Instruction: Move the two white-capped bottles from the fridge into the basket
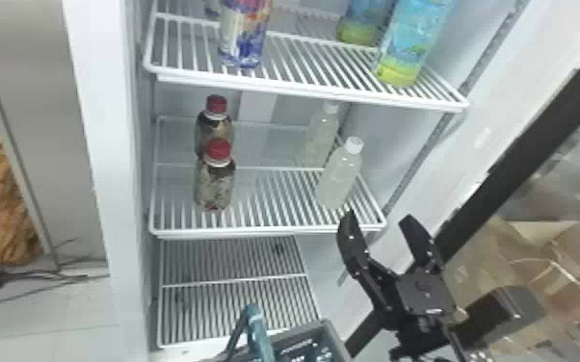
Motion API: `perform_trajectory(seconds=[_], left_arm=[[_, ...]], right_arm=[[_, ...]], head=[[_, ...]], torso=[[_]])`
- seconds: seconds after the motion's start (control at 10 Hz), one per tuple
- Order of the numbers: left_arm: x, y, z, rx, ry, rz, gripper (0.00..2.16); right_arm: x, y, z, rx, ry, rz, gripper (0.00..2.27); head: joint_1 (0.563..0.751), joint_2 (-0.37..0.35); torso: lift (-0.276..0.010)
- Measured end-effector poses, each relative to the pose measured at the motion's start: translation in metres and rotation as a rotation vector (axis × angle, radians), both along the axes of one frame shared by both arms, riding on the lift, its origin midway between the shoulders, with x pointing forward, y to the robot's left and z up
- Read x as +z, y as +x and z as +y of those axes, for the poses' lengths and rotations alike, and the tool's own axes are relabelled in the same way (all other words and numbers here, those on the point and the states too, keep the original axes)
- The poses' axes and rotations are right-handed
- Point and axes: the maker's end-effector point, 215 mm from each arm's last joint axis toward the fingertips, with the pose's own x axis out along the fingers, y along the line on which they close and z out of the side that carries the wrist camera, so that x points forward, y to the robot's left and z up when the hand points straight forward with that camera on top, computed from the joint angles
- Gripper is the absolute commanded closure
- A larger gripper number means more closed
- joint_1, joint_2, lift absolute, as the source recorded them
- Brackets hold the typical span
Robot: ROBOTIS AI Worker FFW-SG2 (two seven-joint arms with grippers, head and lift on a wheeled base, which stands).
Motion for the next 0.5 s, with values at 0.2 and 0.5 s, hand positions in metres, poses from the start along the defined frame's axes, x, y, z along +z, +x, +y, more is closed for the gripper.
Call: perform_trajectory(seconds=[0.2,0.5], left_arm=[[0.001,0.000,-0.001,-0.003,-0.001,-0.002,1.12],[0.001,0.001,-0.001,-0.002,-0.001,-0.003,1.12]], right_arm=[[-0.012,0.011,-0.001,0.001,-0.011,0.010,0.14],[-0.025,0.024,-0.004,0.000,-0.020,0.027,0.14]], head=[[0.695,-0.350],[0.695,-0.350]], torso=[[-0.260],[-0.260]])
